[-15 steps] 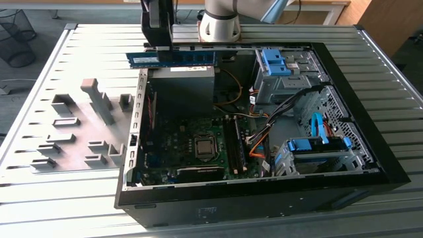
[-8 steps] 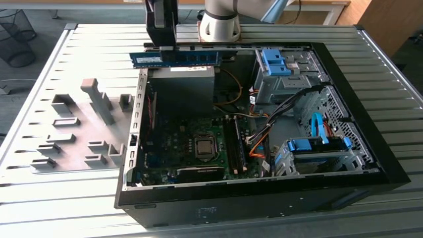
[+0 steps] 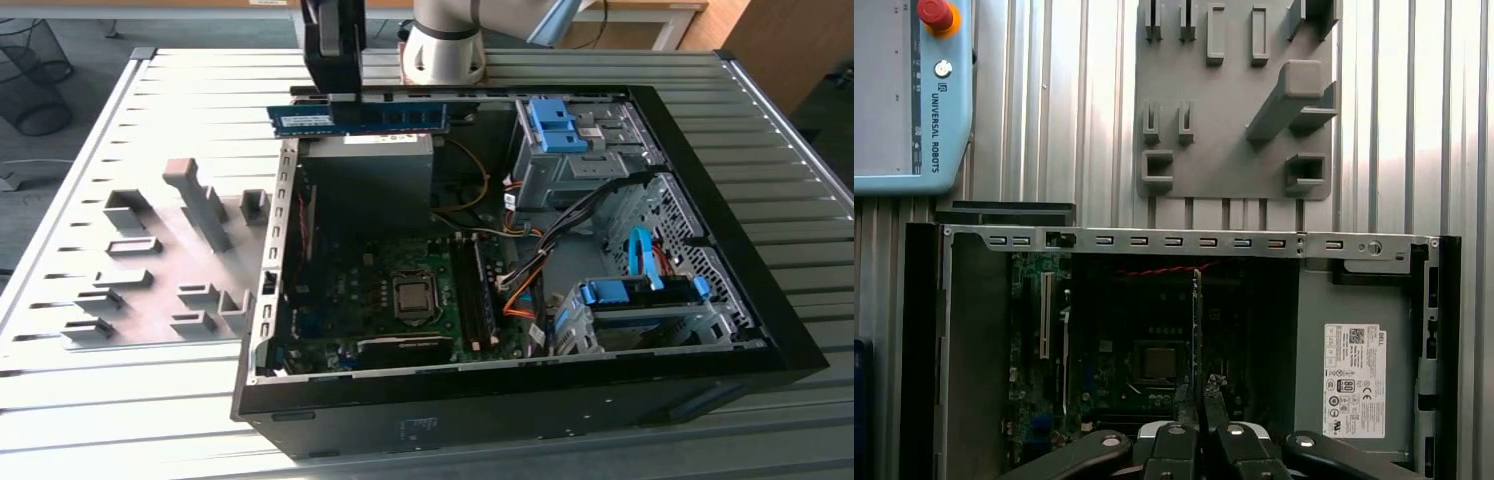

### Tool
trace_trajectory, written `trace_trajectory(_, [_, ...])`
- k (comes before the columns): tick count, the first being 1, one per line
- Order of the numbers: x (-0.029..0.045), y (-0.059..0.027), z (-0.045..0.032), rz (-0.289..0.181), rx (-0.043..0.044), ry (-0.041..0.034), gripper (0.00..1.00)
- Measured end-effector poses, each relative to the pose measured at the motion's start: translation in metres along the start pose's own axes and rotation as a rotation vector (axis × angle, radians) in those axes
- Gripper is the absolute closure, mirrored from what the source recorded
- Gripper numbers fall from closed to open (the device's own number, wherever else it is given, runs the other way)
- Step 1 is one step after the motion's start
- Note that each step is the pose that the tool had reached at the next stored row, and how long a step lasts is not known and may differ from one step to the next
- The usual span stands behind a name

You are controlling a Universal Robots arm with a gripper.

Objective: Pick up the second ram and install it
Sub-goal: 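Pick up the second ram and move it above second insertion slot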

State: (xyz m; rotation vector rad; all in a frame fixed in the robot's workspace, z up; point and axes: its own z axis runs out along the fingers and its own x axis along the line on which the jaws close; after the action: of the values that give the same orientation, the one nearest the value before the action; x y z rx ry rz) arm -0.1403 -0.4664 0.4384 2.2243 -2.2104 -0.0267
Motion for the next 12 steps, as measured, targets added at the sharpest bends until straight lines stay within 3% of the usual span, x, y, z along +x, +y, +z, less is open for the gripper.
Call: trace_trajectory(12, [0.0000,-0.0070,-0.0002,0.007,0.0000,0.0000,0.86])
